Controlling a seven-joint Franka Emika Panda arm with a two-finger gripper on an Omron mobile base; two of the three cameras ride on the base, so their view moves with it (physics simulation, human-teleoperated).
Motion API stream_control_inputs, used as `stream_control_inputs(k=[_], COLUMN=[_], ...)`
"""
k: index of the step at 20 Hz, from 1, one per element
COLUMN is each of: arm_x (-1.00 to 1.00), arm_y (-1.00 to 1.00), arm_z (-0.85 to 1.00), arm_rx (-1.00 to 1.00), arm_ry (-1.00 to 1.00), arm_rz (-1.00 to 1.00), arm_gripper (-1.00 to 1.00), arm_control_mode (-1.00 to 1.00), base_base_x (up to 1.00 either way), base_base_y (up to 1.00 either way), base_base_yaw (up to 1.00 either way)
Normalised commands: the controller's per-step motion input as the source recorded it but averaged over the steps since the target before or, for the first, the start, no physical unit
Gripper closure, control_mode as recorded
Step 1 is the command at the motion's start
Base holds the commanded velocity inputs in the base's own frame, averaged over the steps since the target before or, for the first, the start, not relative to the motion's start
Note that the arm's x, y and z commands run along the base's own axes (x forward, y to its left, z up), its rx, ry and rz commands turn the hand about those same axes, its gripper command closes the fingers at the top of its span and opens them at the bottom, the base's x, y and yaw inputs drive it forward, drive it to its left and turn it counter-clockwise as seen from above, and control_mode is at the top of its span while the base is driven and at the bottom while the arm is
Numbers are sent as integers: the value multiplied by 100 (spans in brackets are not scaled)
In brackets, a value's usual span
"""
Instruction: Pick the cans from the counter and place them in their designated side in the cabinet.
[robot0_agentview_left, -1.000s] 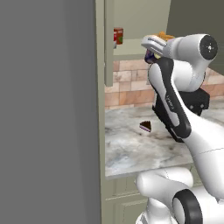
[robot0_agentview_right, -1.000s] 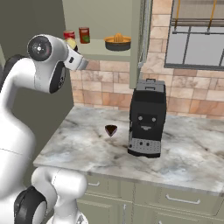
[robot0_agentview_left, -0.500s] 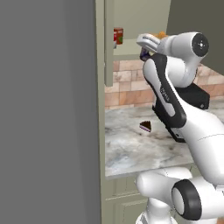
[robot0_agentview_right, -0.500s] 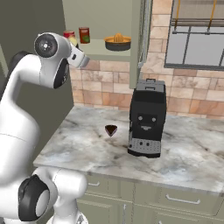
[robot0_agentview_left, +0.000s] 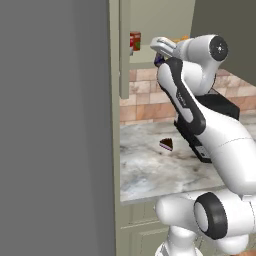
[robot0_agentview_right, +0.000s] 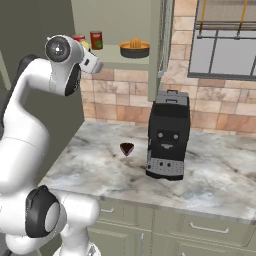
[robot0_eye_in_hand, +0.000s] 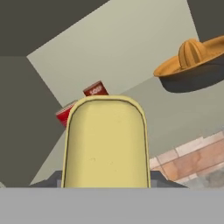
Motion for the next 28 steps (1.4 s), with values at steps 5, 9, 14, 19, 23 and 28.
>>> stream_control_inputs(k=[5,9,14,19,23,28], arm_x=[26,29,34,39,32,31], arm_y=[4,5,7,7,3,2], arm_z=[0,0,0,0,0,0], arm_rx=[-3,-2,0,0,-2,-4], arm_ry=[6,5,1,0,1,2], arm_rz=[0,0,1,1,0,0], arm_gripper=[100,100,100,100,100,100], arm_control_mode=[-100,-100,-100,-100,-100,-100], base_base_x=[0,0,0,0,0,0], base_base_y=[0,0,0,0,0,0], base_base_yaw=[0,0,0,0,0,0])
